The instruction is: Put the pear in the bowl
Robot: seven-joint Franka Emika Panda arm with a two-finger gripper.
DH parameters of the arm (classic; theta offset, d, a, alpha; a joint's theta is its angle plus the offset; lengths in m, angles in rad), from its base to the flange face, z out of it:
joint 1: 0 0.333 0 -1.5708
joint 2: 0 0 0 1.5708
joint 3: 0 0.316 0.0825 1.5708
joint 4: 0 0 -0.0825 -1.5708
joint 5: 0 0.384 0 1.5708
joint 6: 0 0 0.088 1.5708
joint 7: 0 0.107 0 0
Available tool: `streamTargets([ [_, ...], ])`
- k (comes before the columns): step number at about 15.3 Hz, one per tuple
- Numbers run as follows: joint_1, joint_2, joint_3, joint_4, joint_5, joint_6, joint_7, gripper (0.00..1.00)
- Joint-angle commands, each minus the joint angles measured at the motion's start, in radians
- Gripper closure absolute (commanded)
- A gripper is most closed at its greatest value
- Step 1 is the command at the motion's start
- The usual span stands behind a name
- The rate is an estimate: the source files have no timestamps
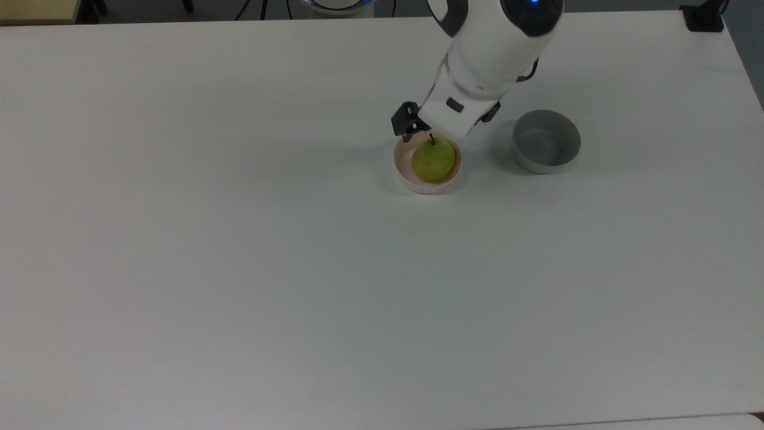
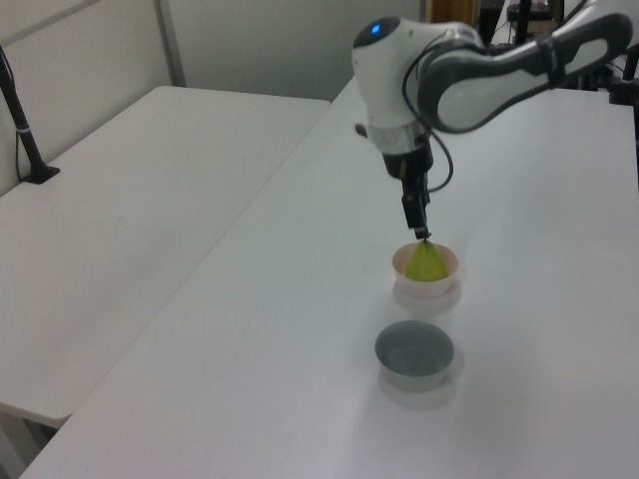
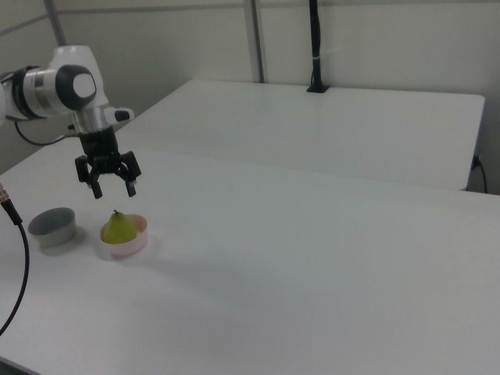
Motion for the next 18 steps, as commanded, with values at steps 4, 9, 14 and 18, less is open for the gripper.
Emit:
streamTargets([
  [4, -0.127, -0.146, -0.004, -0.025, 0.011, -0.075, 0.012, 0.0],
  [9, -0.276, -0.165, -0.006, -0.01, 0.011, -0.072, -0.002, 0.0],
  [14, -0.377, -0.182, -0.007, -0.002, 0.003, -0.07, -0.024, 0.0],
  [18, -0.417, -0.208, -0.007, -0.004, 0.006, -0.071, -0.03, 0.0],
])
